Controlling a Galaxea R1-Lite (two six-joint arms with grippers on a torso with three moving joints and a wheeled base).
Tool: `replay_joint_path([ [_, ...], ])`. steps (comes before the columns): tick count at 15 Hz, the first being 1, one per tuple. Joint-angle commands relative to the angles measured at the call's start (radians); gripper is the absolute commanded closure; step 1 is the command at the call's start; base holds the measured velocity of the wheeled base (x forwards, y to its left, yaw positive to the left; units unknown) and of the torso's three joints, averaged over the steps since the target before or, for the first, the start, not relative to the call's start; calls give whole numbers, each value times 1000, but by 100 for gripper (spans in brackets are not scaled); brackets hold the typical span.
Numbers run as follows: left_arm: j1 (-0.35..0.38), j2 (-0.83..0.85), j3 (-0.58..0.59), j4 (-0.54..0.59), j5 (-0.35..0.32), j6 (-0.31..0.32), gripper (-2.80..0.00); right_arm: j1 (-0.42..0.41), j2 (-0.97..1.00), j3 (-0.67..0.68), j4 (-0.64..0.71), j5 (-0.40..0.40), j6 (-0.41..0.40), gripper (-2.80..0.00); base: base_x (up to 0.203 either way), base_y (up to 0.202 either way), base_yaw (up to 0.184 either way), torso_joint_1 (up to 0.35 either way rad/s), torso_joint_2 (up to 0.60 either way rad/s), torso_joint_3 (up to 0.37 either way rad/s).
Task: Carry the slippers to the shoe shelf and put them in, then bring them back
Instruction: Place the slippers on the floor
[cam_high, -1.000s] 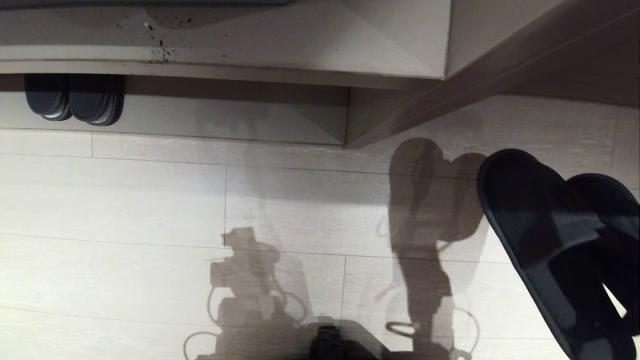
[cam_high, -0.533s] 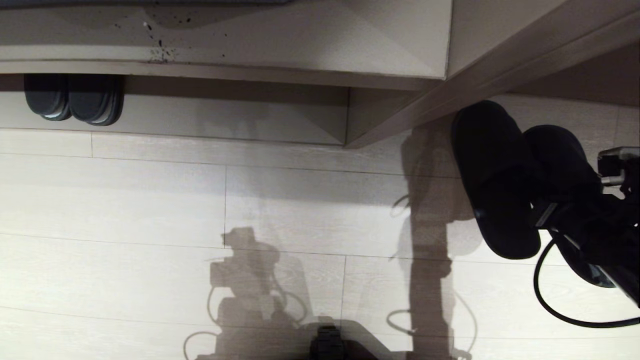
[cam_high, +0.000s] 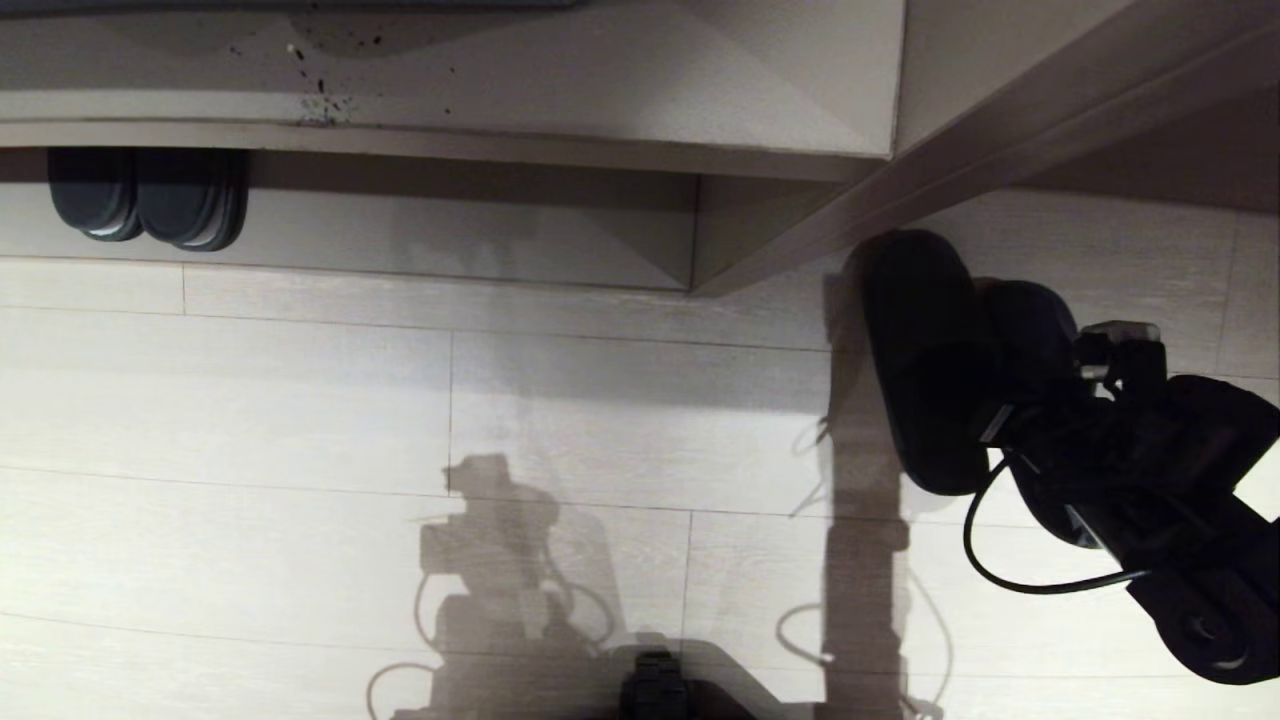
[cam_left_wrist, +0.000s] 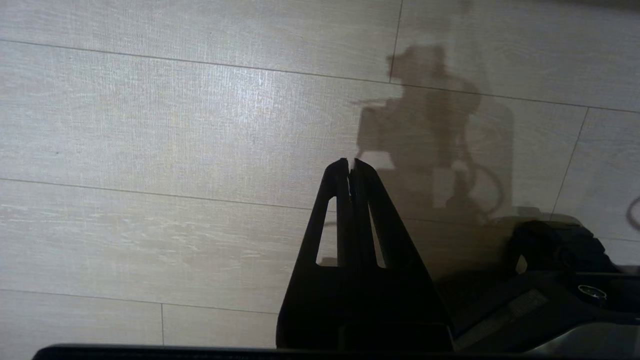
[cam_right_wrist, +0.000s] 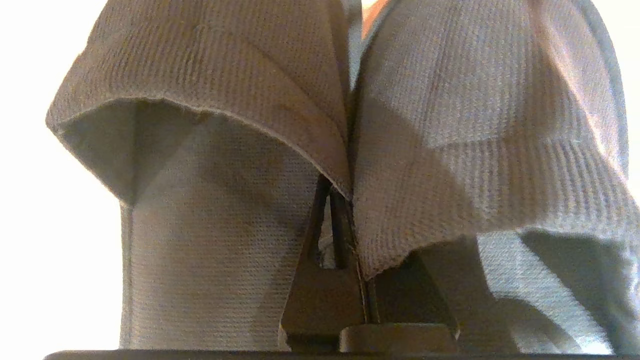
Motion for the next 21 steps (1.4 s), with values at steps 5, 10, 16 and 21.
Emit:
replay_joint_path([
  [5,0,0,0,-1,1,0,0,7,104,-70,-10,16,3,0,0,0,0,0,0,0],
  [10,0,0,0,-1,1,0,0,26,143,-111,-5,52,-15,0,0,0,0,0,0,0],
  [16,0,0,1,-1,1,0,0,-2,126,-76,-4,122,-131,-280,0,0,0,0,0,0],
  [21,0,0,0,-1,1,0,0,-2,99,-13,-5,131,-132,-280,0,0,0,0,0,0],
])
